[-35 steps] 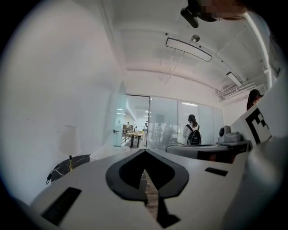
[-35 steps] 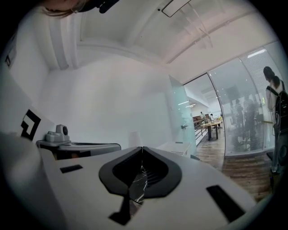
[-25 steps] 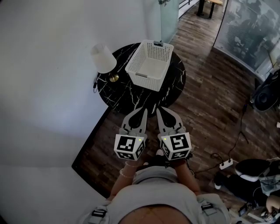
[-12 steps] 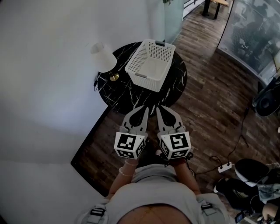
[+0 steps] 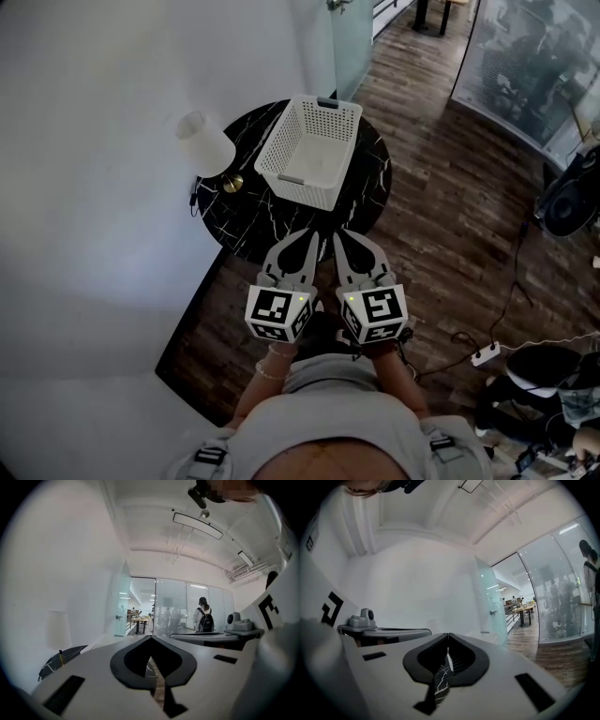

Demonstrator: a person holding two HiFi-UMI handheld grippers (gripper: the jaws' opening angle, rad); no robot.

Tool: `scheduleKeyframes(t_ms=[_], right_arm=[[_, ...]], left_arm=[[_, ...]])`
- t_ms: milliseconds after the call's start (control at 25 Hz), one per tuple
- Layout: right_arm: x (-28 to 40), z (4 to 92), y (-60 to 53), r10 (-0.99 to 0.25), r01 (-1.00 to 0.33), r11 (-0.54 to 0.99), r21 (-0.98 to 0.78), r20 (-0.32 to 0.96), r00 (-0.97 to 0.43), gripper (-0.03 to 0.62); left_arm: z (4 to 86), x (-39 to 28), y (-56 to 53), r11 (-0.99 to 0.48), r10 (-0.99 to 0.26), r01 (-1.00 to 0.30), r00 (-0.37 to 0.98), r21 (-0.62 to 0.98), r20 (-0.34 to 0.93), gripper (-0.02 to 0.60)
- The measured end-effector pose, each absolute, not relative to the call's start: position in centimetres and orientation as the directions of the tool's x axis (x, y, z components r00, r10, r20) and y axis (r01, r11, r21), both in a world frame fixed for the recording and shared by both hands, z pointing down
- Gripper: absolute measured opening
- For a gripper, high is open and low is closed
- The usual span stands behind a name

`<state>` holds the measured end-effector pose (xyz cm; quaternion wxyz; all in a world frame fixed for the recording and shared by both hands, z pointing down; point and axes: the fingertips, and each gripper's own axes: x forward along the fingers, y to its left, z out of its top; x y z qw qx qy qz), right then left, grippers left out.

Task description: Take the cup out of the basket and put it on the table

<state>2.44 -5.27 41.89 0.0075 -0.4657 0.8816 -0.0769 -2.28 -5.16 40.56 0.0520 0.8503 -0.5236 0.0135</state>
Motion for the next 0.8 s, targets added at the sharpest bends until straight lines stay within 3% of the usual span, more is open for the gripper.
scheduleKeyframes(t_ms=[800], right_arm=[[-3.2,41.9,-15.3,-0.878,-0.877,0.465,-0.121,0.067,-0.475,0.011]], left_arm=[[40.6,-8.3,-15.5,-0.532,-0.841,-0.841,0.538,0.096,0.058,0.005]])
